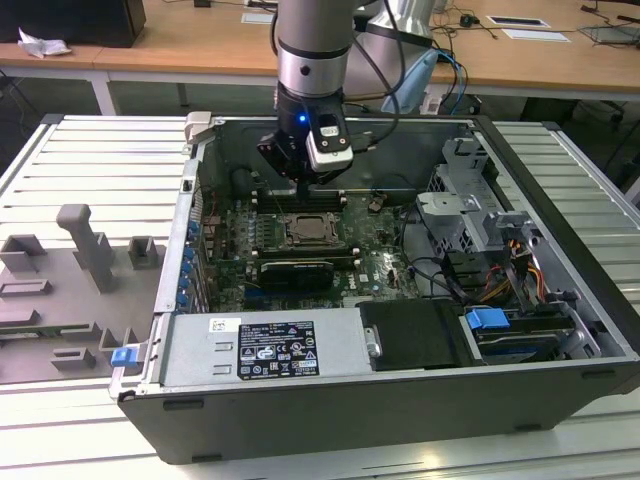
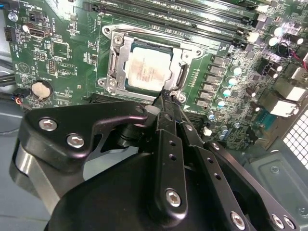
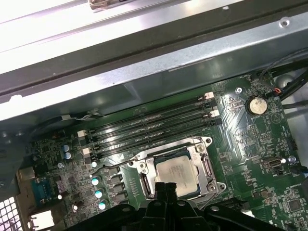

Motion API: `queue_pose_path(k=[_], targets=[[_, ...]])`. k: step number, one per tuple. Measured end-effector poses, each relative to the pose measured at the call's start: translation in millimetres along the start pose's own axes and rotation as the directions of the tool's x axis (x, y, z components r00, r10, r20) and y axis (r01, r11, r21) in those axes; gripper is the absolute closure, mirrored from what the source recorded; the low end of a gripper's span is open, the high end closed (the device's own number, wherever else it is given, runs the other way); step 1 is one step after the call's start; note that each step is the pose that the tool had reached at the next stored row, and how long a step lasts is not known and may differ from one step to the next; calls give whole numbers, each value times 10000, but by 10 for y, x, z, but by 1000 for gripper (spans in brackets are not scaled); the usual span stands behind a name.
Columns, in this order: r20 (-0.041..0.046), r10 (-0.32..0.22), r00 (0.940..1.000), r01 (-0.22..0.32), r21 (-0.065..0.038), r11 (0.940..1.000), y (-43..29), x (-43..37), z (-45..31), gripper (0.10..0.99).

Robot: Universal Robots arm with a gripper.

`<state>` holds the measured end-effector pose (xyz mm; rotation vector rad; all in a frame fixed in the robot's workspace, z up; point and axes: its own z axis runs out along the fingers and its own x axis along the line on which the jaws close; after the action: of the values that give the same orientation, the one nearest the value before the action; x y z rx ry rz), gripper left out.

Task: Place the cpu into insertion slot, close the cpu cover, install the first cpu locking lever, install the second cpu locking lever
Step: 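Install the first cpu locking lever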

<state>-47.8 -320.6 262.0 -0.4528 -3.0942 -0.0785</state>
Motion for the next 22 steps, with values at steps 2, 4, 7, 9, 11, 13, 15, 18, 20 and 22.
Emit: queue_pose_path(k=[2, 4, 7, 9, 11, 13, 15, 18, 20, 22], targets=[[0, 0, 10000, 0, 0, 10000, -2, 8, 0, 980], [0, 0, 10000, 0, 0, 10000, -4, 13, 0, 980], [1, -1, 10000, 1, -1, 10000, -7, 24, 0, 980], [0, -1, 10000, 1, 0, 10000, -9, 31, 0, 980], [0, 0, 10000, 0, 0, 10000, -11, 37, 0, 980], [0, -2, 10000, 2, 0, 10000, -12, 40, 0, 980], [1, -1, 10000, 1, 0, 10000, -13, 43, 0, 980], [0, -1, 10000, 1, 0, 10000, -14, 46, 0, 980], [0, -1, 10000, 1, 0, 10000, -15, 50, 0, 980], [0, -5, 10000, 5, 0, 10000, -15, 52, 0, 980]])
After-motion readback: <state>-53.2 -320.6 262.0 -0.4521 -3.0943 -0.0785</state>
